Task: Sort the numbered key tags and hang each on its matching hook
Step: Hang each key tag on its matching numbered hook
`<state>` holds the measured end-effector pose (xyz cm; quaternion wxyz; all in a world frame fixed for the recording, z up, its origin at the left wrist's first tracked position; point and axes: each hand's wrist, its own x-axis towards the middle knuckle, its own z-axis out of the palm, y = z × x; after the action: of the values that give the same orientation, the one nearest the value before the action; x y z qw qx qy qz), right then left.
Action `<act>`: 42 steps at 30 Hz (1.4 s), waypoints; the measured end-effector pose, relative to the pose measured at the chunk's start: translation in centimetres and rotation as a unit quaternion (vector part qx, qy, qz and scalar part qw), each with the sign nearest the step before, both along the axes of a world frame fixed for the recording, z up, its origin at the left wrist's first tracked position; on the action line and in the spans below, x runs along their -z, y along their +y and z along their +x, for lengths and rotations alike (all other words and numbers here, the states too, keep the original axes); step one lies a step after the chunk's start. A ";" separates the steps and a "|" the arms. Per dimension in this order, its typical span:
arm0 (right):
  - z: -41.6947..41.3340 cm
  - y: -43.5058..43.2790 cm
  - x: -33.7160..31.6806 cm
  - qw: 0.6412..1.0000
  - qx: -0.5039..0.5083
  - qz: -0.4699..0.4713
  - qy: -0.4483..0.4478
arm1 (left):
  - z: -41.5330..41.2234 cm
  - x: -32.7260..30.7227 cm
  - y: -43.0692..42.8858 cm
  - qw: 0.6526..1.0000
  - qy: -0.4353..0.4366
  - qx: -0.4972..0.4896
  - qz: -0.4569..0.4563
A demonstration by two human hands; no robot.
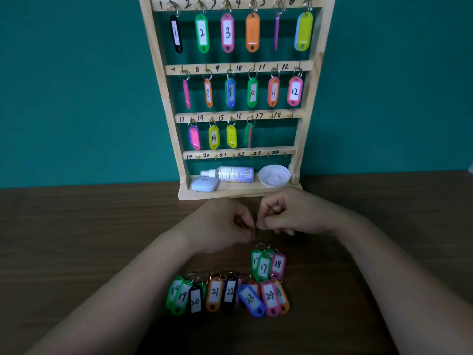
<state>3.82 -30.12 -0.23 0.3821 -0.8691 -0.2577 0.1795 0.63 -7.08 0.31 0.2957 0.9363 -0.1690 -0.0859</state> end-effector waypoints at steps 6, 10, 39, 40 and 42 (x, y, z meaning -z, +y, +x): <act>-0.3 0.0 -0.4 0.997 -0.051 -0.019 0.054 | -0.4 0.3 -0.4 0.999 0.021 0.027 0.016; -0.4 -0.2 -0.3 0.996 -0.059 -0.028 0.066 | -0.5 0.8 -1.0 0.999 0.013 0.021 0.021; -0.5 0.7 0.1 0.996 -0.054 -0.059 0.024 | 1.8 0.1 2.6 0.999 0.003 -0.032 0.044; -0.5 0.6 -0.1 0.995 -0.060 -0.067 0.034 | 1.8 0.0 2.8 0.999 0.000 -0.031 0.044; -0.5 0.5 -0.3 0.992 -0.071 -0.089 0.044 | 1.8 0.0 2.9 0.998 -0.003 -0.030 0.047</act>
<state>3.29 -29.59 0.11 0.3006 -0.8703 -0.2845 0.2669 2.44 -4.13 0.32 0.2532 0.9541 -0.1374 -0.0817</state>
